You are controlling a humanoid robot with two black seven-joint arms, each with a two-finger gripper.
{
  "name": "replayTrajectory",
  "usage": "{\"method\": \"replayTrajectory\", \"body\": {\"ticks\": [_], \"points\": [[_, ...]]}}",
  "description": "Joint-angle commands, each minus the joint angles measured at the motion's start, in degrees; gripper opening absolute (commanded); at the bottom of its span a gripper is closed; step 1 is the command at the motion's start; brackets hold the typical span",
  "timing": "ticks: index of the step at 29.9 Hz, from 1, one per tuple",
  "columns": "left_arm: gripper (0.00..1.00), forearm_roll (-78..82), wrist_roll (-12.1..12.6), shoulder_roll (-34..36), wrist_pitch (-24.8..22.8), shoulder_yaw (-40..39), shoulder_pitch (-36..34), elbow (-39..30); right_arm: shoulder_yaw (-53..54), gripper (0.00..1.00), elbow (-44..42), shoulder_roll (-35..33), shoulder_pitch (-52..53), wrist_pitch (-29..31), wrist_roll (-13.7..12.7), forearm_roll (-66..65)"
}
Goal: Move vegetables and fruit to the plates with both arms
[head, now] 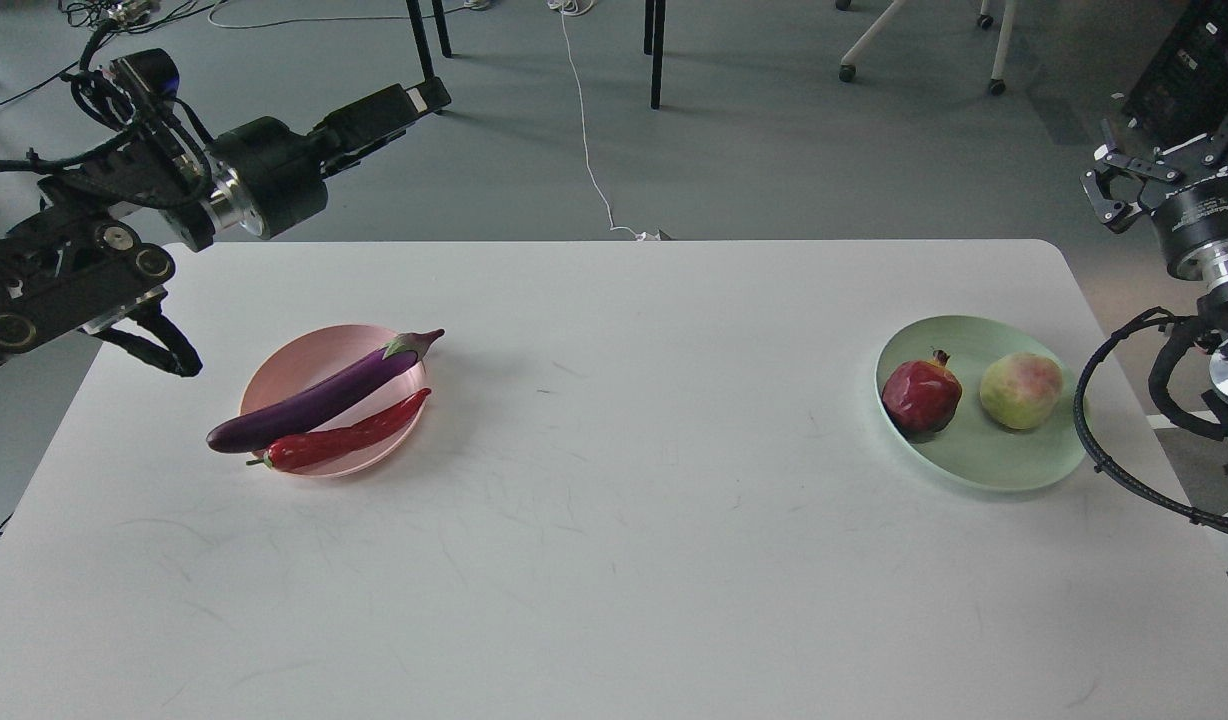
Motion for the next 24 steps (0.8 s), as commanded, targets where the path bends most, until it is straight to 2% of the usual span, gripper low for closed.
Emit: {"method": "replayTrajectory", "body": {"ticks": [1, 8, 10, 14, 15, 17, 20, 21, 24], "points": [[0.98, -12.38, -0.02, -2.87, -0.55, -3.01, 0.44, 2.89, 0.00, 0.99, -0.28, -0.06, 0.39, -0.13, -0.68, 0.00], [0.98, -26.62, -0.02, -13.33, -0.55, -4.23, 2.20, 16.07, 2.19, 0.98, -1.07, 0.64, 0.31, 0.22, -4.63, 0.09], [0.98, -32.33, -0.02, -14.74, -0.72, -7.56, 3.07, 18.18, 2.64, 0.98, -1.16, 0.90, 0.13, 0.22, -6.04, 0.18], [0.98, -36.23, 0.03, -15.10, -1.34, -10.57, 3.96, 18.72, 2.64, 0.98, -1.51, 1.25, 0.22, 0.05, -6.31, 0.18], [0.98, -44.67, 2.55, -15.36, -8.65, -20.05, 8.13, 18.89, 2.72, 0.98, -3.78, 3.69, 2.92, -0.13, -6.40, 0.18], [0.98, -47.12, 4.76, -15.54, -12.05, -24.87, 9.84, 18.90, 2.81, 0.98, -4.15, 3.98, 4.17, -0.48, -6.40, 0.18], [0.98, -48.18, 5.39, -15.54, -12.94, -27.27, 10.81, 18.90, 2.81, 0.98, -4.33, 4.15, 4.35, -0.48, -6.40, 0.18], [0.98, -51.58, 6.61, -16.41, -13.38, -34.32, 13.25, 18.81, 2.73, 0.98, -4.33, 4.24, 4.79, -0.57, -6.31, 0.18], [0.98, -53.62, 8.63, -16.33, -13.38, -38.24, 15.11, 18.81, 2.99, 0.98, -4.24, 4.24, 4.88, -0.39, -5.79, 0.18]]}}
